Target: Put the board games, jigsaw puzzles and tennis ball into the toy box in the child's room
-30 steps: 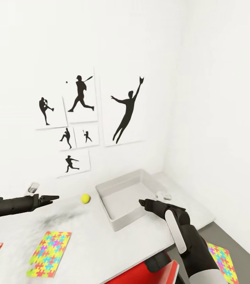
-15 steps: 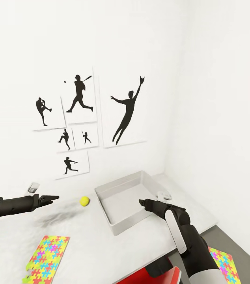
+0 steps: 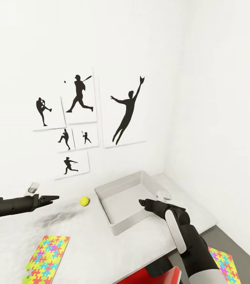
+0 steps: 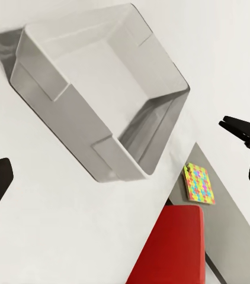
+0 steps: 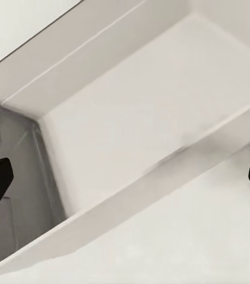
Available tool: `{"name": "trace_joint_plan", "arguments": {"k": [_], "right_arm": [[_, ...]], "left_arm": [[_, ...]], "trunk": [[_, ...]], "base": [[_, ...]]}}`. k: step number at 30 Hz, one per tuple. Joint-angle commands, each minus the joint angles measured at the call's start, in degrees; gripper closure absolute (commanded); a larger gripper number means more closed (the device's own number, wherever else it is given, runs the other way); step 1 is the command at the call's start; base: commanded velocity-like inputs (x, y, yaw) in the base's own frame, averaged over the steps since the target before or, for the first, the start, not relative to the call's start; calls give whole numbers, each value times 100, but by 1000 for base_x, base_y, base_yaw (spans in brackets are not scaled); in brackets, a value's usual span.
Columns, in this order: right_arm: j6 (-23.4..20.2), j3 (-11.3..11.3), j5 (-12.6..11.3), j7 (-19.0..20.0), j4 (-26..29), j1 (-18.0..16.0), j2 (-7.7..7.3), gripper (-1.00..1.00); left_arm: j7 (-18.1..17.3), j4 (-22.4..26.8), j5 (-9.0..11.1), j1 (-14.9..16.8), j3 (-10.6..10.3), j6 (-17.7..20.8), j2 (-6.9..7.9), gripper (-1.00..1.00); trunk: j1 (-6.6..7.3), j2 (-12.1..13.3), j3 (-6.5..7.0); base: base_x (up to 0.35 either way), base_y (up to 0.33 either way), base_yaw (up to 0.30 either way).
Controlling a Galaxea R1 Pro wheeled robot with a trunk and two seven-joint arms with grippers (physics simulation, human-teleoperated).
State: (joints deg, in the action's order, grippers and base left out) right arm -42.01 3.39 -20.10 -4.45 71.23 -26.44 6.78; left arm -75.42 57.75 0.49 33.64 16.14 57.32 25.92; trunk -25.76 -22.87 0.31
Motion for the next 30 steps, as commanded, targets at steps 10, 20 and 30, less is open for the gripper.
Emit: {"name": "trace_joint_plan", "arguments": {"k": [10, 20, 30], "right_arm": [[-12, -4, -59, -38, 5, -2, -7, -100], [-10, -5, -64, -48, -3, -2, -10, -100], [-64, -6, -86, -56, 158, -2, 11, -100]], "left_arm": [[-10, -1, -3, 2, 1, 60, 0, -100], [14, -1, -4, 2, -6, 60, 0, -100], [40, -1, -9, 2, -2, -123, -107, -100]], "trunk": [[-2, -5, -3], [-2, -5, -3], [-2, -5, -3]], "base": [[0, 0, 0], [0, 0, 0], [0, 0, 0]]}}
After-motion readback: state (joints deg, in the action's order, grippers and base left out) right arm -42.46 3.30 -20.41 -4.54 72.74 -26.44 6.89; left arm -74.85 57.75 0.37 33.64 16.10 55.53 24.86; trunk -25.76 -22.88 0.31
